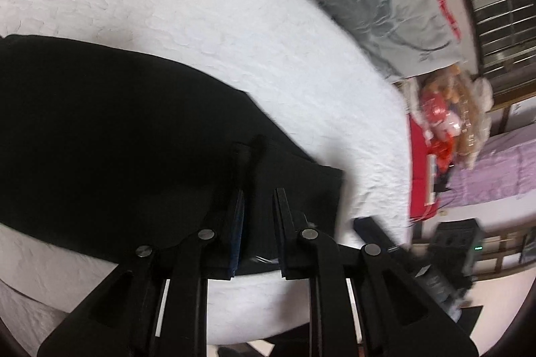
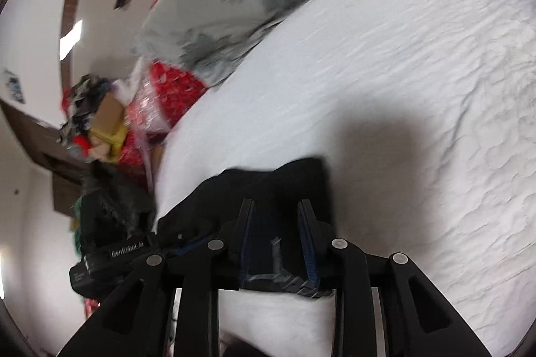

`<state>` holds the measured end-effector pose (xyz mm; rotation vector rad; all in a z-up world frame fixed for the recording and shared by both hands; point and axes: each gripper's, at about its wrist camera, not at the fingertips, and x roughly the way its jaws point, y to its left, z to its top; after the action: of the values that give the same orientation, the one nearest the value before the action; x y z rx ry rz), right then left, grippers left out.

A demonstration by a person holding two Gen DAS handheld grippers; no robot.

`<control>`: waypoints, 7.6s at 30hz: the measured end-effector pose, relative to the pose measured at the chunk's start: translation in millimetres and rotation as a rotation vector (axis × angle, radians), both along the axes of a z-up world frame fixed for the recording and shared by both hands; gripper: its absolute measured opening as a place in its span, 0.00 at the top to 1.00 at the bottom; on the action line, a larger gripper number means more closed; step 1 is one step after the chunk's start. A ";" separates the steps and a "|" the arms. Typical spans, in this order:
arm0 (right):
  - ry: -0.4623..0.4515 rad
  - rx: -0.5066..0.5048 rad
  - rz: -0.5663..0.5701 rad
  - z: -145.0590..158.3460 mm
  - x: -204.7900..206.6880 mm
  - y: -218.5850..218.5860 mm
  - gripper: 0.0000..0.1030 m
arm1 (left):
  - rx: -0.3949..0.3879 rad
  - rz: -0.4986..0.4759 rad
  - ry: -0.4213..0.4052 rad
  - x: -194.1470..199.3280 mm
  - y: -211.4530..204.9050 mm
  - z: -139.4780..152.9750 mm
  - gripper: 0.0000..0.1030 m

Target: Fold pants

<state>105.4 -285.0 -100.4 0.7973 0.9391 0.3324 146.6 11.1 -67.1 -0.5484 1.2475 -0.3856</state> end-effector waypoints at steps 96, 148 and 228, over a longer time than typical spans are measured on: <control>-0.342 -0.883 0.534 -11.7 -22.7 412.8 0.15 | 0.157 -0.175 0.243 89.8 213.0 -17.0 0.50; -0.348 -0.783 0.411 -11.0 19.9 403.6 0.67 | -0.097 -0.127 0.233 82.7 224.0 -24.6 0.79; 0.069 -0.105 0.053 -17.4 56.3 -15.2 0.52 | 0.076 0.073 0.096 40.1 11.3 -8.5 0.59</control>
<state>161.7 -300.2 -117.8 0.6919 1.0356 0.3002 186.7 22.4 -75.6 -0.5509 1.3247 -0.2521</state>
